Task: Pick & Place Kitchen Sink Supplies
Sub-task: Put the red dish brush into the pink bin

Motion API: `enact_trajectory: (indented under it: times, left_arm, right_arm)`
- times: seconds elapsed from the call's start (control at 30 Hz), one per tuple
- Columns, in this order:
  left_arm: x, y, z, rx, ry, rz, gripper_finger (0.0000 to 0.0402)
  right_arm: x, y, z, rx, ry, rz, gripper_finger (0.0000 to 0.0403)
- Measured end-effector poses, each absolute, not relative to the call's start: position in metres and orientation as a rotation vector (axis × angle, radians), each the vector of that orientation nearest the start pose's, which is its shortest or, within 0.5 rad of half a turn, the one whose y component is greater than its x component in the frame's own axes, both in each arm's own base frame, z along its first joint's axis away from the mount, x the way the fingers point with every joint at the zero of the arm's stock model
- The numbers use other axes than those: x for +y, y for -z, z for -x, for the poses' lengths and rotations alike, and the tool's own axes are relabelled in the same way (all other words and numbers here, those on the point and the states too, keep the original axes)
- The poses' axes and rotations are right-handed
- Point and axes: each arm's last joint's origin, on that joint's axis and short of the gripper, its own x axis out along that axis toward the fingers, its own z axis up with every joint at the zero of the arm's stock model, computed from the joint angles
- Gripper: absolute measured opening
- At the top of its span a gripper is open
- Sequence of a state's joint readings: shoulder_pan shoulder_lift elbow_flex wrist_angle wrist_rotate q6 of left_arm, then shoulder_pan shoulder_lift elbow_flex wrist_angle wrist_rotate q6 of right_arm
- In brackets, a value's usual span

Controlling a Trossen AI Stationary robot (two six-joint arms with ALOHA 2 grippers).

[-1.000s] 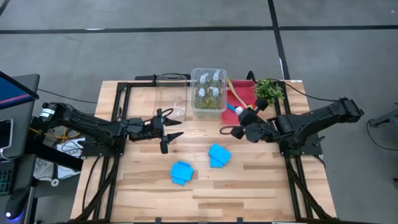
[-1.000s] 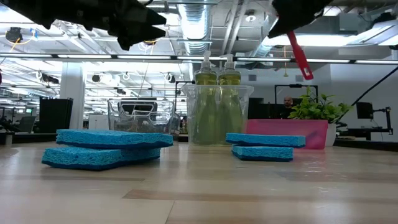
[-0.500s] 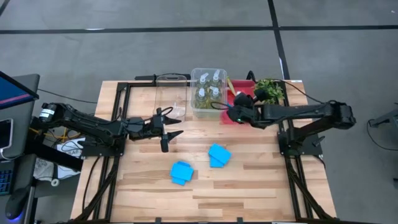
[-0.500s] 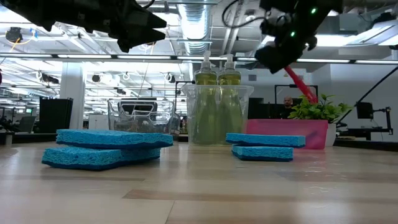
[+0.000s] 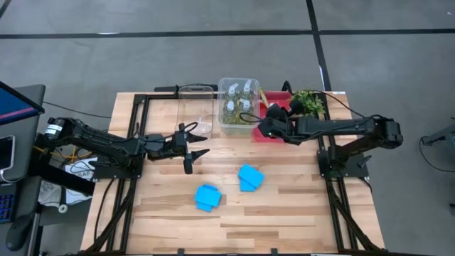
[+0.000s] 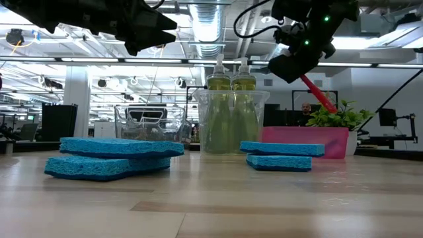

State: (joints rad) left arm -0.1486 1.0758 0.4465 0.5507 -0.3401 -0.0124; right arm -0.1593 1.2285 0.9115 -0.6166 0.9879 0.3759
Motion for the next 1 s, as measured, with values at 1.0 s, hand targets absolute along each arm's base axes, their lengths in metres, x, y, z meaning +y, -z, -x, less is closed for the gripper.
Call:
enact_trajectory:
  times: [1.0]
  left_arm:
    - [-0.0234, -0.2326, -0.2218, 0.075, -0.192, -0.007, 0.0219]
  right_arm:
    - [-0.0612, -0.2668, -0.2309, 0.621, 1.174, -0.001, 0.0008]
